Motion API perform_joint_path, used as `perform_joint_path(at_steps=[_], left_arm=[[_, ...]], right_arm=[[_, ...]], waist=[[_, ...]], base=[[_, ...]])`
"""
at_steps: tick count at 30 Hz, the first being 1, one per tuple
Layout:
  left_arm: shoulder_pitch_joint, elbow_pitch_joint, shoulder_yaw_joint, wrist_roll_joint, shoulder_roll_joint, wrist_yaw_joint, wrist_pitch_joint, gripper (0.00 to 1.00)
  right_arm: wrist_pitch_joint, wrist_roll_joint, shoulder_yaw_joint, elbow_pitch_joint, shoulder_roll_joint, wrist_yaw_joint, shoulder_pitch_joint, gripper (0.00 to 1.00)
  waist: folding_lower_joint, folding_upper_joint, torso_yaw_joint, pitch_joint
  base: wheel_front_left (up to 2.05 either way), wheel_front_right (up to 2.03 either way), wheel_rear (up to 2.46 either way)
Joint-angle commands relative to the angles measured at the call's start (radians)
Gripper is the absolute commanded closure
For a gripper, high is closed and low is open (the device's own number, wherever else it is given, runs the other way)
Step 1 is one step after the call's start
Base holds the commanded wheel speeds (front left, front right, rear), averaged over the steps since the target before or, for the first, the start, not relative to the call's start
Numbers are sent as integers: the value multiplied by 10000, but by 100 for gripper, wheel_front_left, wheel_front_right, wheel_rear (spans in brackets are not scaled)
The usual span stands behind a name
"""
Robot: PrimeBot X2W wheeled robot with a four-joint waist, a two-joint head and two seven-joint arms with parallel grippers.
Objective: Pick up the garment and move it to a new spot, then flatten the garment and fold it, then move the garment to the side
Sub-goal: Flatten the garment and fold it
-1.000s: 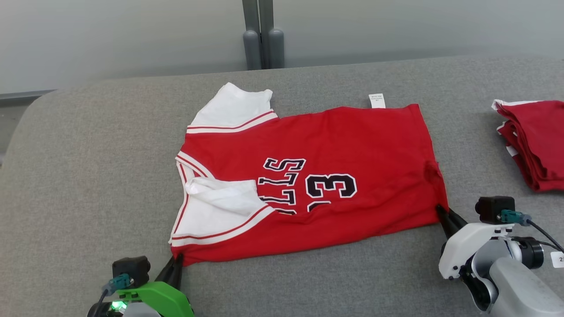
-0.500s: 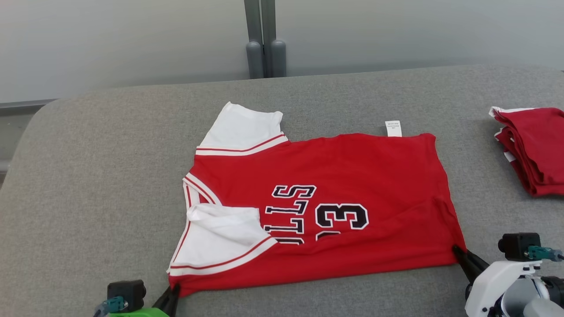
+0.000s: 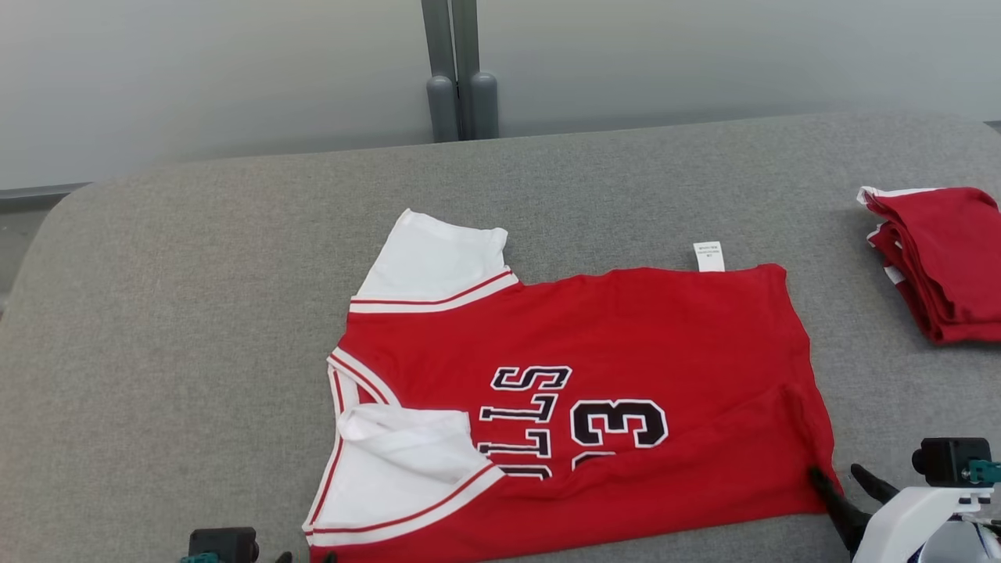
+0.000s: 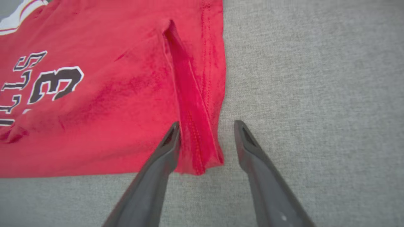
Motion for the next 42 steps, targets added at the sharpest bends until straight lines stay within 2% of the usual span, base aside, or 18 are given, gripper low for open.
perform_joint_path(at_steps=[1,5,10,14,17,23,26,34,42], left_arm=[[-119,-161,38,62,112,71,21,0],[-382,-566,129,258,293,141,-85,0],[-1669,-1232,346,440,464,-101,35,0],[-3045,-1180,268,508,499,-508,496,0],[-4287,-776,209,194,316,-1074,897,0],[-6719,791,-127,106,140,-2054,1839,0],[-7836,1676,-327,238,118,-2376,2314,0],[-10038,3376,-908,195,-186,-2875,3173,0],[-11373,4354,-1490,5,-204,-3017,3839,0]], right_arm=[[41,-135,-150,-142,55,-6,109,0],[113,80,-520,-703,237,-3,150,0],[-42,-9,-1246,-1751,394,-3,-327,0],[-1,-225,-1540,-1816,584,-3,-883,0],[31,-409,-1662,-1667,714,-3,-1594,0],[138,-674,-1567,-711,1017,-3,-3360,0],[376,-764,-1432,85,1210,-1,-4339,0],[797,-1028,-747,2073,1506,-3,-6455,0],[965,-945,15,3197,1808,-3,-7776,0]], waist=[[0,-1,-1,-13],[0,-1,-41,-56],[0,-1,-199,92],[0,-1,-326,509],[0,-1,-446,1060],[0,-1,-722,2020],[0,-1,-872,2479],[0,-1,-1090,3381],[0,-1,-1329,3963]], base=[[0,0,0],[0,0,0],[0,0,0],[0,0,0],[0,0,0],[0,0,0],[0,0,0],[0,0,0],[0,0,0]])
